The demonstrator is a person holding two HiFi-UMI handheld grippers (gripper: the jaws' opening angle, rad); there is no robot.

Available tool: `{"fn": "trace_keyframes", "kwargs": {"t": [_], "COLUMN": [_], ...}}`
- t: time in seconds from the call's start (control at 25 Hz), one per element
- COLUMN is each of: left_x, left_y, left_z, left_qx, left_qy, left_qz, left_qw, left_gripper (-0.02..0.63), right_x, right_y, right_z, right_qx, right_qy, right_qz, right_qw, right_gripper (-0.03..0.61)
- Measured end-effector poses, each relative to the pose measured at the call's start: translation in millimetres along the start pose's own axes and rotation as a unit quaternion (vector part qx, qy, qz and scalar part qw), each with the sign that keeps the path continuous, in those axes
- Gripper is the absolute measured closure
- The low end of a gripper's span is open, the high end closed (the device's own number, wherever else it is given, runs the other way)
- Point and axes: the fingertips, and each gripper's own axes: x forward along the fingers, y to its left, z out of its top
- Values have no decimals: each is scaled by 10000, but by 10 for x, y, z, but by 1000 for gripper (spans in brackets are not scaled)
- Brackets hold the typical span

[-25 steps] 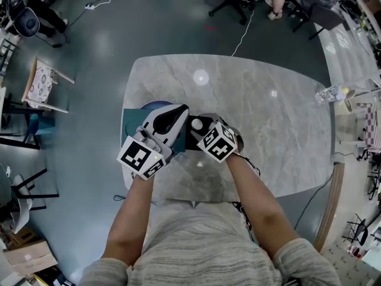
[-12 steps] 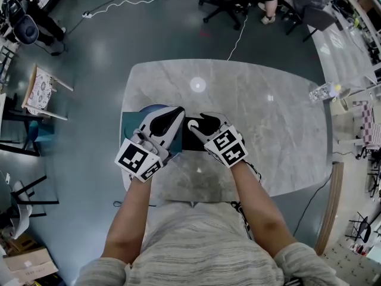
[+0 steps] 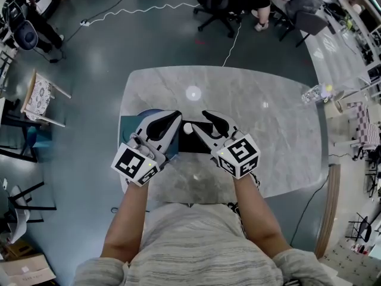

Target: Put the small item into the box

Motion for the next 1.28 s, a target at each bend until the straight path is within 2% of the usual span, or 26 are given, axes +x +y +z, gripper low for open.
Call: {"fn": "trace_keyframes", "kwargs": {"t": [0.28,0.68,0.92,1.28], "left_x": [-12,20,51,67], "left_y": [-119,-357,-405,-437], "left_z": [242,548,678,795], "left_qx": [104,449,524,633], "left_qy": [-209,-424,-509,-606], "left_qz": [-106,-379,-464,-529], "left_qw": [9997,9974,9963,9947], "left_gripper": [591,591,591,591], "right_x": [-346,-802,-937,-1018], "right_y": [92,193,234,222], "right_z": [444,1043,1229,1349], "right_qx": [-157,-571,-759,-835], "right_qy": [-671,-1503,-1641,-1693], "right_qz": [-136,-368,-403,-524], "right_qw": [9975,9863,9827,9806], "right_gripper": [395,491,556,560]}}
